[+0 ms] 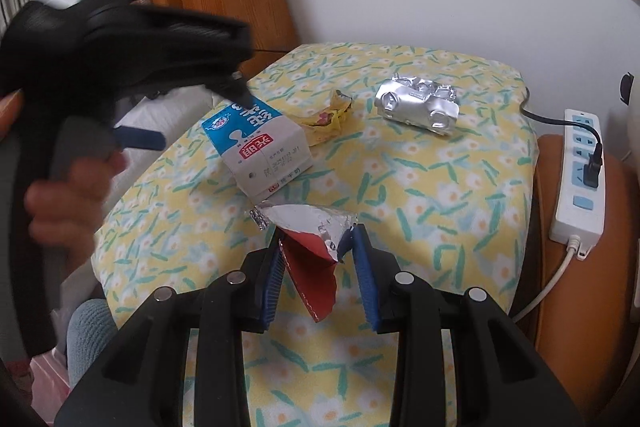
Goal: Collect trash
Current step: 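Grasp the blue-and-white milk carton with the left tool while the right tool holds the wrapper, then lift the milk carton off the table with the left tool while the right tool holds the wrapper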
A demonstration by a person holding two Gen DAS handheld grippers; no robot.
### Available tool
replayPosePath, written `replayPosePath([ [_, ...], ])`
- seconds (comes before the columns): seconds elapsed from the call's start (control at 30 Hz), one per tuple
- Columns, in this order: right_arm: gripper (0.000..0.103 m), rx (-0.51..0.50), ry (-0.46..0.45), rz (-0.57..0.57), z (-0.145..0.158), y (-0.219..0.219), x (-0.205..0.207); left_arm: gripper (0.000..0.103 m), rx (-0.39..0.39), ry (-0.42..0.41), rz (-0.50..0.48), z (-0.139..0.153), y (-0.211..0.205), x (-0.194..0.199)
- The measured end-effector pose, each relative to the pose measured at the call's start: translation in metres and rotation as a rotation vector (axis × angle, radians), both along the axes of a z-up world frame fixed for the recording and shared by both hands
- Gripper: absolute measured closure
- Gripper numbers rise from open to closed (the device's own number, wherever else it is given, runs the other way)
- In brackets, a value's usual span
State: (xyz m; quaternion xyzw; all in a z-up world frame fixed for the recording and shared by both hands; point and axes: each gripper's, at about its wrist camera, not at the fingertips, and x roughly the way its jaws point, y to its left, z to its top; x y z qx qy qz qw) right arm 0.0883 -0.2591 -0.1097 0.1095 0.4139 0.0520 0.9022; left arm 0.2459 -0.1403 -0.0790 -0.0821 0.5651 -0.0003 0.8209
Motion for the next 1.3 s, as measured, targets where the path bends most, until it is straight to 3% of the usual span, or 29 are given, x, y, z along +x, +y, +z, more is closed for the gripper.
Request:
replayPosePath([
  [0.1, 0.069, 0.009, -0.011, 0.008, 0.002, -0.002, -0.003, 0.008, 0.038, 0.041, 0.073, -0.009, -0.007, 0.012],
  [0.3, 0.07, 0.019, -0.012, 0.009, 0.0, -0.005, -0.002, 0.007, 0.023, 0.086, 0.18, -0.022, -0.011, 0.024],
  [0.47, 0.07, 0.03, -0.011, 0.004, 0.0, -0.007, -0.005, 0.007, 0.032, 0.126, 0.154, -0.032, -0.022, 0.033],
  [0.63, 0.07, 0.034, 0.001, -0.011, -0.004, -0.011, -0.004, 0.023, 0.009, 0.157, 0.139, -0.044, -0.02, 0.035],
  [0.77, 0.07, 0.038, 0.008, -0.025, -0.005, -0.013, -0.005, 0.025, 0.001, 0.138, 0.102, -0.04, -0.016, 0.031],
  [0.97, 0.07, 0.033, 0.003, -0.038, 0.0, -0.013, -0.01, 0.026, 0.013, 0.036, 0.005, -0.012, 0.003, 0.006],
  [1.13, 0.07, 0.018, -0.002, -0.04, 0.009, -0.006, -0.02, 0.026, 0.022, -0.08, -0.097, 0.023, 0.032, -0.04],
  [1.3, 0.07, -0.004, -0.01, -0.033, 0.022, 0.009, -0.043, 0.026, 0.031, -0.153, -0.161, 0.032, 0.067, -0.088],
])
